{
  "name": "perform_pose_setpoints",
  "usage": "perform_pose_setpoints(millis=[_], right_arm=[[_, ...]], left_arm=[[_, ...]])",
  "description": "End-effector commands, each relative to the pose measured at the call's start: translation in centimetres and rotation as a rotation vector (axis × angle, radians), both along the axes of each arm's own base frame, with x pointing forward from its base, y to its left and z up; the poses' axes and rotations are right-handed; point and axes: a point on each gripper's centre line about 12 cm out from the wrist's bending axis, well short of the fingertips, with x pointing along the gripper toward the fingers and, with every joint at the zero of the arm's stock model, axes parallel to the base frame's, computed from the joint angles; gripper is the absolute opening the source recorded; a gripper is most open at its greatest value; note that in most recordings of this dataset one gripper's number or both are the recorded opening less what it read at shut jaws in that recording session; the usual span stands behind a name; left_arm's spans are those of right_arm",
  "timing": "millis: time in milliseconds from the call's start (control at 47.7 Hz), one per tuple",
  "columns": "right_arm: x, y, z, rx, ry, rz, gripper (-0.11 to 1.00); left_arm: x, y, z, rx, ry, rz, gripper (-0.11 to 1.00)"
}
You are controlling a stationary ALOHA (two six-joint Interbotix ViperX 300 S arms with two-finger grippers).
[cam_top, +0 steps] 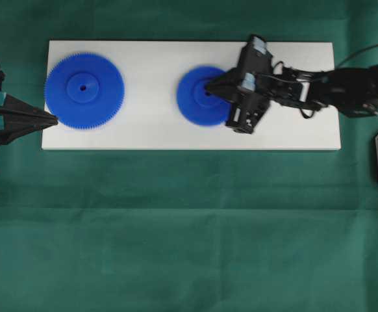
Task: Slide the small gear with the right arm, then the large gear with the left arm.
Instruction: 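Slide the small blue gear left with the right gripper toward the large gear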
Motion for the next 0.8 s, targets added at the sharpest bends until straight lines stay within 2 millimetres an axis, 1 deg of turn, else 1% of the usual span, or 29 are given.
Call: perform_pose_setpoints(millis=[0, 314, 545, 649, 775], right_arm=[[1.2, -0.2, -0.5, 0.008, 0.025, 0.005, 0.51], [6.5, -1.0, -0.3, -0.011, 0.022, 0.039, 0.51], [10.2, -0.4, 0.0, -0.024, -0.004, 0.075, 0.51], [11.0, -0.3, 0.2, -0.029, -0.013, 0.083, 0.51], [11.1, -0.2, 0.1, -0.028, -0.008, 0.086, 0.51]], left_arm=[[0.1, 0.1, 0.3, -0.001, -0.014, 0.004, 0.00], [-0.8, 0.0, 0.3, 0.000, -0.038, 0.004, 0.00], [-1.6, 0.0, 0.4, 0.001, -0.068, 0.003, 0.00], [-1.8, 0.0, 0.4, 0.001, -0.074, 0.003, 0.00], [-1.8, 0.0, 0.4, 0.001, -0.072, 0.003, 0.00]])
